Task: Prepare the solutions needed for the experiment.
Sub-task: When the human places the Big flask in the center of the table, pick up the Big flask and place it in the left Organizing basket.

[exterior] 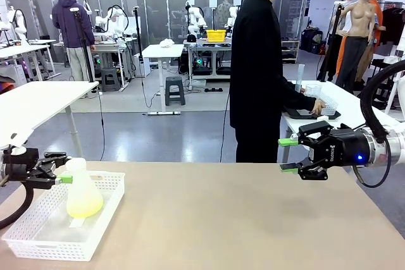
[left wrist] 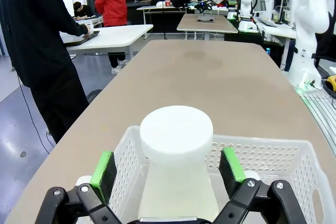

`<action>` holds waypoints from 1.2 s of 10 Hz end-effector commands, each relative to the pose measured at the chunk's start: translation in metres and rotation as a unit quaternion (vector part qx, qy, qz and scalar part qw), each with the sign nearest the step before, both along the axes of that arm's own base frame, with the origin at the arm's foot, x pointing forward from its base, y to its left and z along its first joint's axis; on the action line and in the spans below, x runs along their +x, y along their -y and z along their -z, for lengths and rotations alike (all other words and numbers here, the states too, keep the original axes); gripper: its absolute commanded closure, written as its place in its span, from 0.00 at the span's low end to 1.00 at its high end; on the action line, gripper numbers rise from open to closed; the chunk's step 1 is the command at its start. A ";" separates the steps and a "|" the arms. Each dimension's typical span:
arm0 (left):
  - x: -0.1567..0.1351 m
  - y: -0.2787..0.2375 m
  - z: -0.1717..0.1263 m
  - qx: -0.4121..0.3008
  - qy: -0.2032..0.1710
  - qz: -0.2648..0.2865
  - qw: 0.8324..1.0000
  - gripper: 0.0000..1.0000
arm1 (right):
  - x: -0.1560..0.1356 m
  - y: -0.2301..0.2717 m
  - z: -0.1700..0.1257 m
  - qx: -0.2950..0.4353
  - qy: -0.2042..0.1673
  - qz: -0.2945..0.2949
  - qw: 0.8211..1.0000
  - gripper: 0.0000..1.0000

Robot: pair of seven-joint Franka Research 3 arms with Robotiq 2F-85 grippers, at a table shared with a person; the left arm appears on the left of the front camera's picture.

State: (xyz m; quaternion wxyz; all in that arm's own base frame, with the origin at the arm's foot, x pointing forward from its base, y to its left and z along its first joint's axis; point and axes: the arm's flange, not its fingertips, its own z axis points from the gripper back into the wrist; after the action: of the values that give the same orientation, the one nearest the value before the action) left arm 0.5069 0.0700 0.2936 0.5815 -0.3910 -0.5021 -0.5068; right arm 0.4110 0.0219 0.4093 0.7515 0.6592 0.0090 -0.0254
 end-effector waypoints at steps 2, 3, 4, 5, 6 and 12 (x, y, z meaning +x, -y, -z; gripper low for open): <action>-0.002 0.001 0.000 0.002 0.006 0.002 1.000 0.00 | 0.000 -0.001 -0.002 0.003 0.003 -0.001 1.000 0.32; 0.000 0.000 0.000 0.000 0.000 0.000 1.000 0.00 | 0.000 -0.001 -0.002 0.003 0.003 -0.001 1.000 0.32; -0.003 -0.010 -0.015 0.006 0.017 0.004 1.000 0.00 | 0.000 -0.001 -0.002 0.003 0.003 -0.001 1.000 0.32; -0.006 -0.023 -0.030 0.013 0.045 -0.008 0.999 0.00 | 0.000 -0.001 -0.002 0.003 0.003 -0.001 1.000 0.32; -0.004 -0.033 -0.040 0.017 0.053 -0.020 0.998 0.00 | 0.000 -0.001 -0.002 0.003 0.003 -0.001 1.000 0.32; -0.101 -0.055 -0.113 -0.116 -0.258 0.015 0.959 0.00 | 0.000 -0.001 -0.002 0.003 0.003 -0.001 1.000 0.32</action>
State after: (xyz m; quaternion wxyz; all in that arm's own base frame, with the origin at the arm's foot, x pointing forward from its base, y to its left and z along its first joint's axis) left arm 0.4324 0.1349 0.3818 0.5976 -0.4994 -0.4719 -0.4133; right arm 0.4110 0.0220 0.4092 0.7514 0.6593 0.0092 -0.0254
